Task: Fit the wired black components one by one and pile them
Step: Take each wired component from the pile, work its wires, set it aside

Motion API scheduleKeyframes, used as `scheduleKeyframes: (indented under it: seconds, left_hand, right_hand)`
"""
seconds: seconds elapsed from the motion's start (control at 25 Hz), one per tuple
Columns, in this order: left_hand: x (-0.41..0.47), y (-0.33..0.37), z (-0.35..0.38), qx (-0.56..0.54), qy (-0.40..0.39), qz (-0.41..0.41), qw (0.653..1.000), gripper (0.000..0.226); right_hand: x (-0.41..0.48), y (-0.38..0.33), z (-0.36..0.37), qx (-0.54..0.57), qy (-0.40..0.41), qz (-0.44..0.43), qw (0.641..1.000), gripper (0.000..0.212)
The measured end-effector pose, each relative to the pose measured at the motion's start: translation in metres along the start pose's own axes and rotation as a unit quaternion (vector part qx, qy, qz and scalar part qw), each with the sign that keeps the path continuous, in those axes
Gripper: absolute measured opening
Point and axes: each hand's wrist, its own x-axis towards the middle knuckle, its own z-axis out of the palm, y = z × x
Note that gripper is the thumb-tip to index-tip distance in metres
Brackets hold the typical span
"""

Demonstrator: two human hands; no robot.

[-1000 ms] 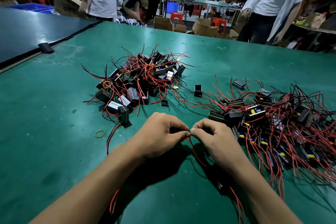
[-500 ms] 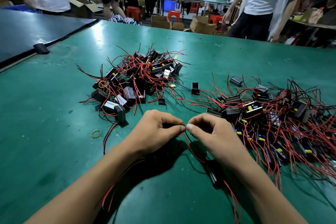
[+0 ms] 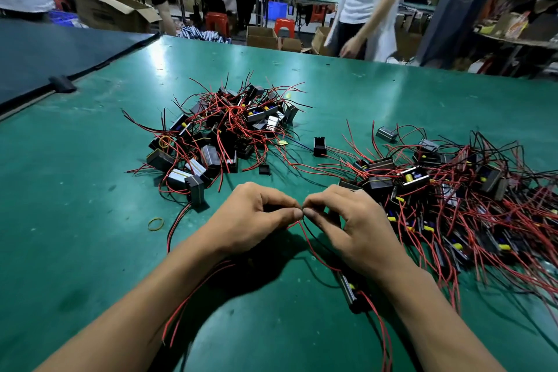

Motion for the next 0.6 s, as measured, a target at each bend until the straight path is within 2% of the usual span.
scheduleKeyframes:
  seconds: [0.16,0.36,0.44,0.6]
  left_hand:
    - [-0.0009,0.0009,0.002,0.067,0.027,0.052,0.996,0.004]
    - [-0.0002,0.003,0.0036,0.122,0.054,0.096,0.986,0.005]
    - [0.0,0.0032,0.0057,0.106,0.064,0.072,0.99,0.005]
    - [0.0024,0.0018,0.0032,0.032,0.098,-0.038,0.994,0.014]
  right_hand:
    - [0.0008,-0.0045,0.0006,-0.013,-0.013,0.036,0.999,0.009]
    - [0.0029,-0.0071,0.0034,0.111,-0.031,0.151,0.982,0.008]
    - [0.0033,-0.0088,0.0055,0.141,-0.009,0.19,0.972,0.011]
    - [0.0068,-0.0037,0.0049,0.152,0.085,0.259,0.95,0.009]
